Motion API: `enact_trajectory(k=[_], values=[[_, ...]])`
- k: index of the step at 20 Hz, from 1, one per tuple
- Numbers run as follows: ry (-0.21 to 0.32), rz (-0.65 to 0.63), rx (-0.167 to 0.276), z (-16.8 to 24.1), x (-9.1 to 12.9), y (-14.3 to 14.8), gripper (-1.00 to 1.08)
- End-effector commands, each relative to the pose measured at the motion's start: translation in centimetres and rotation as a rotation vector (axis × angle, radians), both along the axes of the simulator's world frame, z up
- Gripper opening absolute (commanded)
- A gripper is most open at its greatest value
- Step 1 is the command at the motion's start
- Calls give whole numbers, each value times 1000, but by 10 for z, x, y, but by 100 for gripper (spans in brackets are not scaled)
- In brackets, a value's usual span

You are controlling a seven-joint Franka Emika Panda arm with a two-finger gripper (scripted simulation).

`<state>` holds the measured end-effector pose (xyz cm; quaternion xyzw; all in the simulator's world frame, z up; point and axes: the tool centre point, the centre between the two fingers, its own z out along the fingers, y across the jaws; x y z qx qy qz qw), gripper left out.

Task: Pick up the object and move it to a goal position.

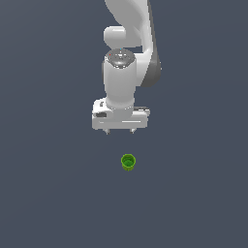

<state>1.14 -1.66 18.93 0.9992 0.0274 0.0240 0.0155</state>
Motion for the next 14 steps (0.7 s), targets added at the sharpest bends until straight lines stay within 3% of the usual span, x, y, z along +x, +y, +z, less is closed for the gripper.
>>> enact_trajectory(k=[1,14], values=[[0,0,0,0,0,0,100],[-7,27,-10,2,2,24,100]])
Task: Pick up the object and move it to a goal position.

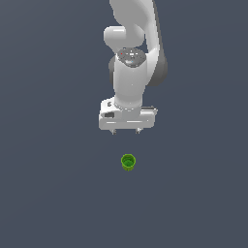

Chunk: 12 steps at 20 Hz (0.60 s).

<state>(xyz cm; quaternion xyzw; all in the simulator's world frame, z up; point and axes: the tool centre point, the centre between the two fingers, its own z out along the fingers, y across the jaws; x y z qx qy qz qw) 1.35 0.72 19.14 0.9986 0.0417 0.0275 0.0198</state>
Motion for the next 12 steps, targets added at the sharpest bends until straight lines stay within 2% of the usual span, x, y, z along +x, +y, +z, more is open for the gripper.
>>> enact_trajectory(k=[1,12], values=[[-1,-1,-1,0,0,0,100],[10,102,-7,-8,7,1,100]])
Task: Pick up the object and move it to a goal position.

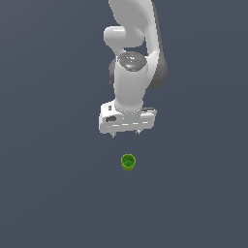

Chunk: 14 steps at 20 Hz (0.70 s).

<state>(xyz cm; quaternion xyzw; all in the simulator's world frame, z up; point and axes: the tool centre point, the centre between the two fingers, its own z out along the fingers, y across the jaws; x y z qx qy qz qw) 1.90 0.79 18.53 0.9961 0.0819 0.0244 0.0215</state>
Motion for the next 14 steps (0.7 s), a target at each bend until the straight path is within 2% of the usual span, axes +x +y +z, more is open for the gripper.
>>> enact_trajectory(k=[1,14], values=[[4,40,-2,-3,3,1,100],[35,369,-14,-30,23,5,100]])
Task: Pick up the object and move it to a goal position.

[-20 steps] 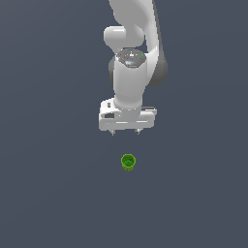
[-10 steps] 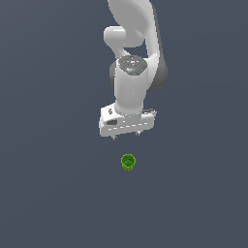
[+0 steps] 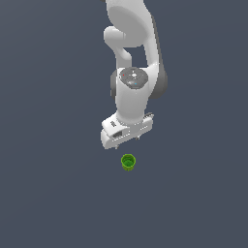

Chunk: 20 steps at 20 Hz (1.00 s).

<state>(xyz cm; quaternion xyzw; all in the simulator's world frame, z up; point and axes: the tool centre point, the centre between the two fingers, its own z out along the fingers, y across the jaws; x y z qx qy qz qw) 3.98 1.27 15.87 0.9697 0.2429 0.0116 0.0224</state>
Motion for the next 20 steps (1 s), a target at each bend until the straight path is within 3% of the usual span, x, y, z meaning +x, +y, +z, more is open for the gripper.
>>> enact_trajectory(k=[1,20], values=[[6,71,-1,-6,4,1,100],[41,578,13,-51,33,6,100]])
